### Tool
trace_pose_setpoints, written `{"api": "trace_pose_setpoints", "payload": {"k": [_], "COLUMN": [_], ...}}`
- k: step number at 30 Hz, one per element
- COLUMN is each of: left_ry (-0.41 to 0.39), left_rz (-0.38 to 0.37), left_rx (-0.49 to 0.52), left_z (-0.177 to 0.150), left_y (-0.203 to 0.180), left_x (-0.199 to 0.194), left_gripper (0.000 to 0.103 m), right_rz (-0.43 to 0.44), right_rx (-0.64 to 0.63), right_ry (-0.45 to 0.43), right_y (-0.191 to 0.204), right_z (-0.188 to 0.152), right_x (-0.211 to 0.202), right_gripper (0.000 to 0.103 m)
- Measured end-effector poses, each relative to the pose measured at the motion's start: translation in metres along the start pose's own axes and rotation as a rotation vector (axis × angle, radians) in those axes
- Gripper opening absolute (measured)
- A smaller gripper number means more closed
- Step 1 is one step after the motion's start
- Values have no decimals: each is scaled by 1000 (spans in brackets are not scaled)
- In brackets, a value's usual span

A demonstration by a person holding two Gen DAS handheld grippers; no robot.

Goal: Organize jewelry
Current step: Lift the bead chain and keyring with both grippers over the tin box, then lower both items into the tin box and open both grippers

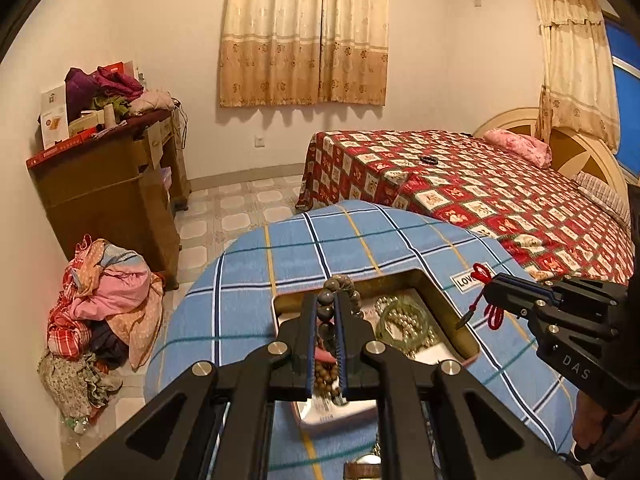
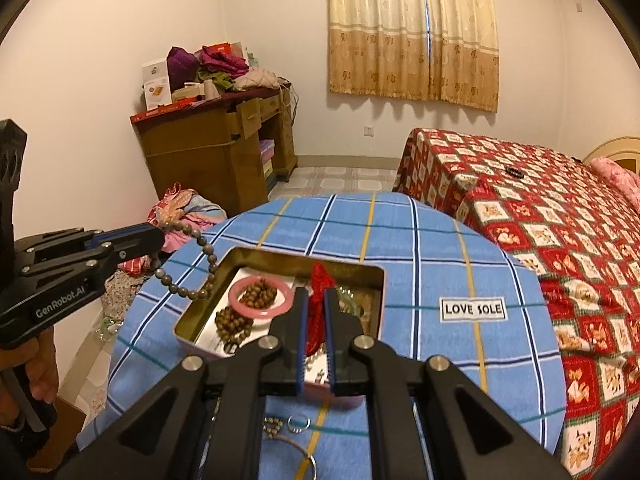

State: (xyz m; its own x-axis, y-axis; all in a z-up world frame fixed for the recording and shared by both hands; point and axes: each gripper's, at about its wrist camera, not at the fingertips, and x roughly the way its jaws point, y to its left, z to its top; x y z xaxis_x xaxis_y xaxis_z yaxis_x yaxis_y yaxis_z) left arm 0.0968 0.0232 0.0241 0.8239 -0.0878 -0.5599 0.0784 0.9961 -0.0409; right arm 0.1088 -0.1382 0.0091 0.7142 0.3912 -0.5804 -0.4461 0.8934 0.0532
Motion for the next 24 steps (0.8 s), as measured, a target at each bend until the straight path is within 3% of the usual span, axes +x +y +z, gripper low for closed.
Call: {"api": "trace_pose_setpoints", "payload": {"k": [24], "left_ry": [77], "left_rz": [40], "left_rx": [-34], "left_z": [1], "left_y": [12], "left_x": [61], "left_gripper": [8], "right_rz": [-73], "right_rx": [-8], "right_ry": [40], "right_y": [-1], "right_z": [18], "right_x": [52], "right_gripper": [10]}}
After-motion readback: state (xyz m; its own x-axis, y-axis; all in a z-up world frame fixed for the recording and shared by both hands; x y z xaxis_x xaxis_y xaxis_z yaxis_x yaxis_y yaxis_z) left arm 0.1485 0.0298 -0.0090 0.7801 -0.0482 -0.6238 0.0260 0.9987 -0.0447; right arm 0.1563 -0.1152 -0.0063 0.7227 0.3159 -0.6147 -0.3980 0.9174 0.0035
